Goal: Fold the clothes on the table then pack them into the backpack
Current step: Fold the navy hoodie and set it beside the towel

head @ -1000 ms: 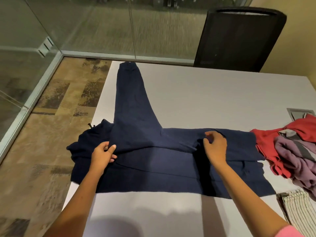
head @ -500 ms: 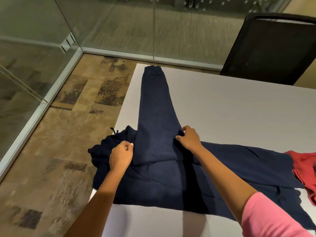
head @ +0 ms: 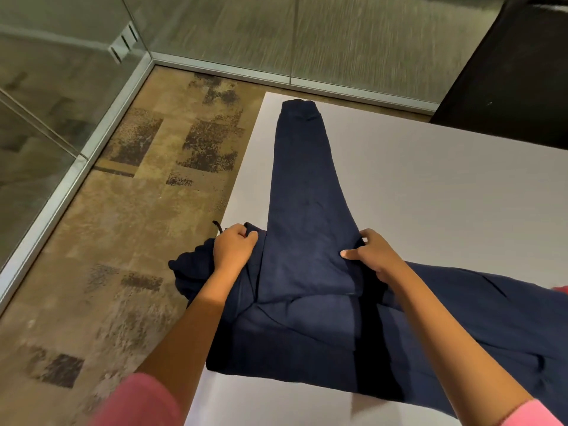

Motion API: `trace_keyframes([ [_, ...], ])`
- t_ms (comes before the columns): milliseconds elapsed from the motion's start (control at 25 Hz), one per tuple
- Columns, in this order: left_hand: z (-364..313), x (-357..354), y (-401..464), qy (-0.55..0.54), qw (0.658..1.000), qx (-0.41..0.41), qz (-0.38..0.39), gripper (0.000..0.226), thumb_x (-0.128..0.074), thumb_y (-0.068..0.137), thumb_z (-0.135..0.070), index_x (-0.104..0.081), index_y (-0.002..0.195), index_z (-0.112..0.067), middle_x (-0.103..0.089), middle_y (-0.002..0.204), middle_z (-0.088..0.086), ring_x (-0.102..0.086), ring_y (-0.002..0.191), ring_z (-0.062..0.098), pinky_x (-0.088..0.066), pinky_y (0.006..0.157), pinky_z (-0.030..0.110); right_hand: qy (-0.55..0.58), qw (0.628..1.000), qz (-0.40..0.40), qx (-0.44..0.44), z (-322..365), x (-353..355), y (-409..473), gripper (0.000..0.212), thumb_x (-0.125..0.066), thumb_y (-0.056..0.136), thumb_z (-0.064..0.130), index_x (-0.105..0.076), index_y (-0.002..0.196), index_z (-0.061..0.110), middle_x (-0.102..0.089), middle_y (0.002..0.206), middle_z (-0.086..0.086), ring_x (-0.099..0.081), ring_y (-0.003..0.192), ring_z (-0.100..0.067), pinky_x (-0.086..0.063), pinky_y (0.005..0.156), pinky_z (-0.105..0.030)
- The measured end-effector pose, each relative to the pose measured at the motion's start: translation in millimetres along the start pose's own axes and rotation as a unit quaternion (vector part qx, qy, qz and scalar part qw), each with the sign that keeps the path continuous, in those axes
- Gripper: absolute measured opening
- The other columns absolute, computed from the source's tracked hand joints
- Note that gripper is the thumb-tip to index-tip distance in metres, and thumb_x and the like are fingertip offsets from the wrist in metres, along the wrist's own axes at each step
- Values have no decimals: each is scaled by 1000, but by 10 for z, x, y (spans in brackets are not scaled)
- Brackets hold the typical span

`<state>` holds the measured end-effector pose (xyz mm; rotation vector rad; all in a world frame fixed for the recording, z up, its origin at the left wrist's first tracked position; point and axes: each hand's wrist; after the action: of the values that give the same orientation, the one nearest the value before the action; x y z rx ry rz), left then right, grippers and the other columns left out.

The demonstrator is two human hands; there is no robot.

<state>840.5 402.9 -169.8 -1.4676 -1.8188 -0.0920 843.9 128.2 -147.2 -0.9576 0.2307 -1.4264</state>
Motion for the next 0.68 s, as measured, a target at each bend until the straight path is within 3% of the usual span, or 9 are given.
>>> trace_keyframes([
  [80, 55, 14, 48, -155, 985, 72, 19, 37, -60, 85, -17, -33, 60, -20, -35, 59, -2, -35, 62, 18, -27, 56, 30, 5, 1000, 7, -6, -38, 94, -42, 51, -76, 77, 7, -49, 120, 14, -58, 111, -7, -60, 98, -26, -49, 80, -34],
  [200, 151, 52, 3, -172, 982, 70, 35, 21, -59, 85, -7, -44, 76, -18, -48, 77, 0, -45, 73, 15, -37, 62, 29, 19, 999, 32, -20, -104, 208, -72, 52, -76, 77, 6, -49, 120, 14, -59, 108, -7, -61, 93, -24, -49, 76, -32],
  [280, 190, 66, -27, -129, 991, 23, 38, 22, -60, 87, -1, -50, 99, -17, -54, 99, 3, -51, 93, 17, -42, 77, 29, -5, 1000, 29, -12, -159, 209, -75, 52, -77, 77, 8, -49, 121, 15, -60, 112, -8, -62, 95, -24, -50, 80, -34],
  [400, 152, 9, -33, -8, 999, -43, -3, 42, -53, 88, 5, -50, 122, -20, -53, 117, 4, -50, 105, 24, -43, 86, 36, -117, 993, 3, 13, -189, 155, -59, 55, -77, 77, 14, -48, 123, 14, -58, 113, -5, -57, 95, -22, -45, 77, -30],
  [560, 57, -90, -108, 209, 968, -92, -101, 48, -54, 81, 5, -58, 122, -20, -39, 134, 7, -38, 119, 30, -35, 92, 45, -252, 965, -47, 49, -49, 112, 51, 70, -77, 75, 19, -39, 134, 11, -59, 118, -11, -58, 104, -30, -47, 84, -36],
  [680, 45, -212, -78, 259, 927, -255, -95, 38, -58, 88, -12, -59, 125, -15, -42, 143, 11, -39, 131, 33, -39, 95, 51, -290, 944, -112, 111, 215, 57, 258, 65, -72, 79, 24, -40, 135, 9, -50, 129, -17, -51, 116, -37, -42, 95, -42],
])
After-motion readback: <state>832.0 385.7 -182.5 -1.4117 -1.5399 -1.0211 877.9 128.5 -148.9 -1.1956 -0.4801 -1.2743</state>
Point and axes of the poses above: each hand's wrist, its own y-axis towards the middle knuckle, its own x-axis out of the back of the hand, z = x × y
